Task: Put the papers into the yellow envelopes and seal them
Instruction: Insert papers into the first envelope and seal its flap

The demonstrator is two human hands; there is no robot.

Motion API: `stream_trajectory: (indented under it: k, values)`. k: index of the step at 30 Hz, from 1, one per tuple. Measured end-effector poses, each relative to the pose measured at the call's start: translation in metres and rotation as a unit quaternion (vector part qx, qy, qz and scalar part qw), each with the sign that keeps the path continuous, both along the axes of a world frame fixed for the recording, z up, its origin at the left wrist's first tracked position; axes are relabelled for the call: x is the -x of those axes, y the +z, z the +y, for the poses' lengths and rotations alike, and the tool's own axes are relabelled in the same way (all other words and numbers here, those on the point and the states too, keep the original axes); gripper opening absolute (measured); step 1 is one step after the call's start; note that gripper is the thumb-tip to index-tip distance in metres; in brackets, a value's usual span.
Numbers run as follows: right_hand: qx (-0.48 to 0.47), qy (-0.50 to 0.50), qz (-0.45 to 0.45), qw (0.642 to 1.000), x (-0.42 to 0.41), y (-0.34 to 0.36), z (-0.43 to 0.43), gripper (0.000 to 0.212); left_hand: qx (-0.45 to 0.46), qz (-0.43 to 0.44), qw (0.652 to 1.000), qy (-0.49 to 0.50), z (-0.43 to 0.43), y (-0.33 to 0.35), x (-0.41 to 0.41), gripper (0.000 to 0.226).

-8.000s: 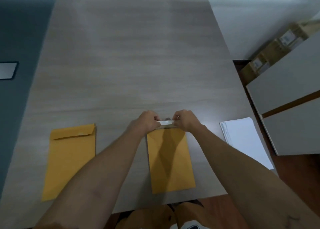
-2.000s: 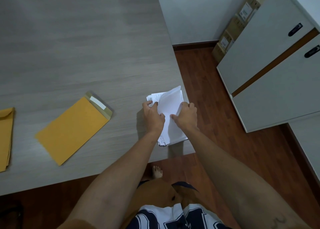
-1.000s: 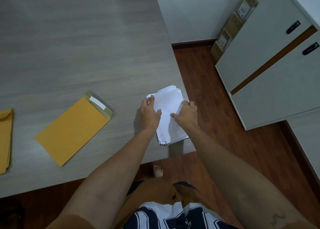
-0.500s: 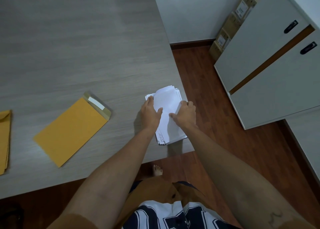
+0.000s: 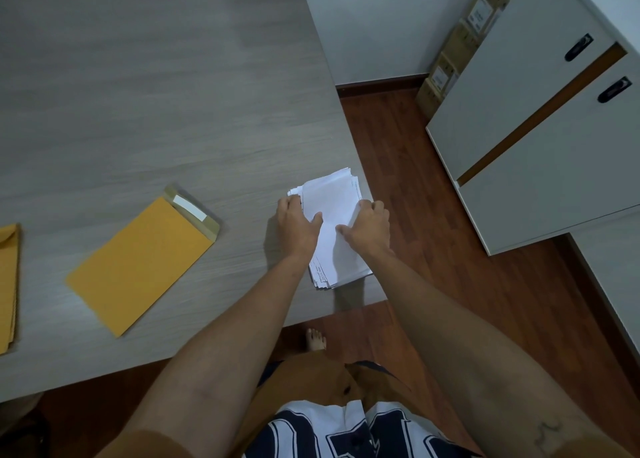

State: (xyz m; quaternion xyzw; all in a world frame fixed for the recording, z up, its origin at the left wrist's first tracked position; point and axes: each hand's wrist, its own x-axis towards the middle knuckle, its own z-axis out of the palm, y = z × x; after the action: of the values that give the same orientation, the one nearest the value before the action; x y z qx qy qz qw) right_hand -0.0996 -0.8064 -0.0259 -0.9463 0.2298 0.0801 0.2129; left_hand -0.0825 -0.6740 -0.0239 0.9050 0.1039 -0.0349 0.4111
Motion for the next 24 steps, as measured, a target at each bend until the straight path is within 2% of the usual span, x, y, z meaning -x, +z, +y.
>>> stream_trajectory:
  k: [5,9,15,19,22,24]
  values:
    - [0.001,0.006,-0.012,1.000,0.004,0.000,-0.001,0.065,0.004,-0.027,1.000,-0.003,-0.003,-0.003,-0.002,0.022]
    - [0.018,0.014,-0.026,0.999,0.008,-0.003,-0.001,0.066,0.071,0.016,0.997,-0.015,-0.008,-0.001,-0.004,0.024]
    - [-0.018,0.015,-0.069,0.997,0.008,-0.002,-0.005,0.064,0.143,0.098,0.984,0.040,-0.009,0.010,-0.015,0.019]
    - [-0.073,-0.062,-0.073,0.993,0.002,0.008,-0.006,0.074,0.279,0.119,0.943,0.136,0.000,0.022,-0.030,0.037]
    - [-0.162,-0.129,-0.082,0.975,-0.003,0.018,-0.001,0.086,0.356,0.117,0.910,0.179,0.022,0.028,-0.041,0.027]
    - [-0.254,-0.173,-0.094,0.947,-0.008,0.025,0.007,0.091,0.399,0.113,0.889,0.196,0.040,0.033,-0.049,0.023]
